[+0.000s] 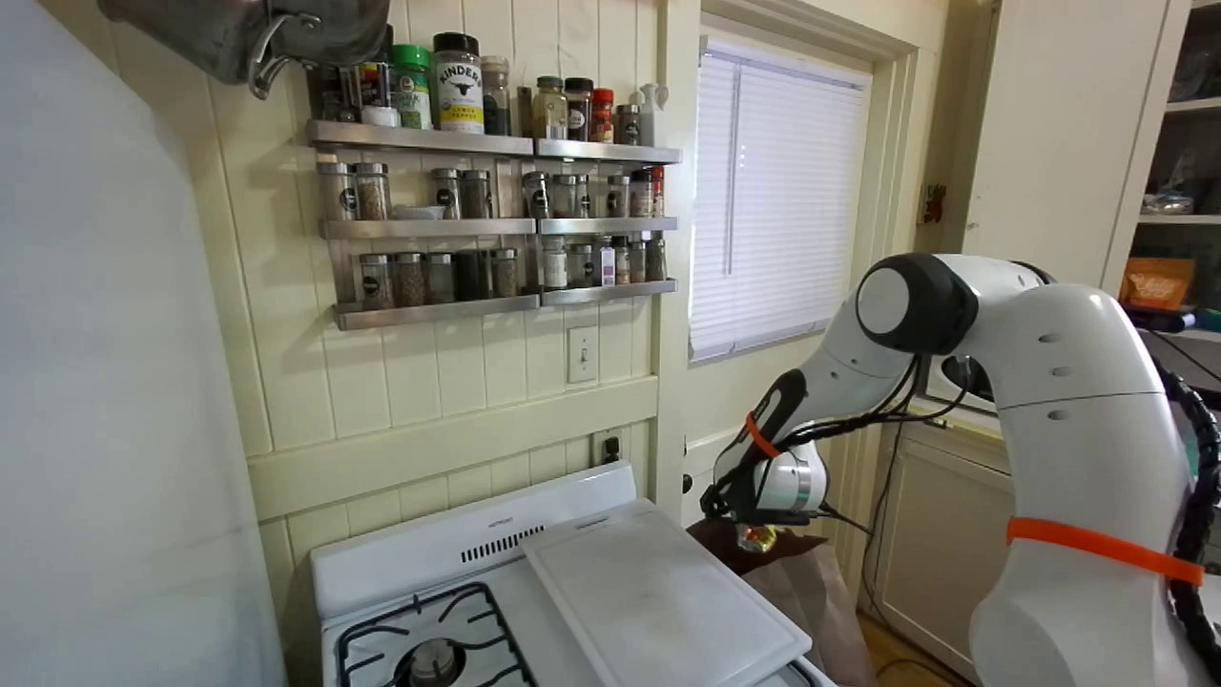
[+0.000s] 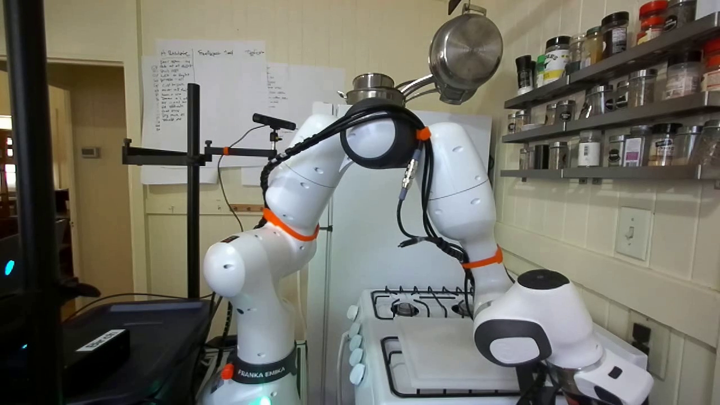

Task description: Put the yellow packet inside the brown paper bug

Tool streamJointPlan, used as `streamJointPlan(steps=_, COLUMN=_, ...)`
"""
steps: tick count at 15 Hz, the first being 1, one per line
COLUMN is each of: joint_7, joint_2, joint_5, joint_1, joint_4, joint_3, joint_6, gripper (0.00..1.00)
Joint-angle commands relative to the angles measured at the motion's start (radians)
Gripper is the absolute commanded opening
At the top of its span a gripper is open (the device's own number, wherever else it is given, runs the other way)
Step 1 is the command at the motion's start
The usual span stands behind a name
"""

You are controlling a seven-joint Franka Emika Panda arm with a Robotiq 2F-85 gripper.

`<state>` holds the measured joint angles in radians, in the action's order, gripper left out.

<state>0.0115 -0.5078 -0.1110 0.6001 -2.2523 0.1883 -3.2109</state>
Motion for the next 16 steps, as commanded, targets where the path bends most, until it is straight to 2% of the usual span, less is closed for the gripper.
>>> streamJointPlan(steps=1, joint_7=-0.033, joint_2=0.030, joint_5=-0.013, joint_1=-0.097, joint_4=0.008, joint_3=-0.119, joint_6=0.128, gripper=1.00)
streamJointPlan(steps=4, joint_7=-0.018, joint_2=0.030, joint_5=-0.025, joint_1=-0.121, joint_4=-0.006, joint_3=-0.151, joint_6=0.126, gripper=1.00)
streamJointPlan(steps=9, joint_7=0.013, joint_2=0.079, joint_5=-0.056, joint_1=-0.070, joint_4=-0.028, joint_3=-0.072, joint_6=0.154, gripper=1.00)
streamJointPlan(steps=12, joint_7=0.023, joint_2=0.148, joint_5=-0.044, joint_1=-0.103, joint_4=-0.055, joint_3=-0.080, joint_6=0.172, gripper=1.00)
streamJointPlan(steps=16, joint_7=0.017, joint_2=0.256, joint_5=-0.026, joint_1=-0.189, joint_4=-0.079, joint_3=-0.157, joint_6=0.244, gripper=1.00)
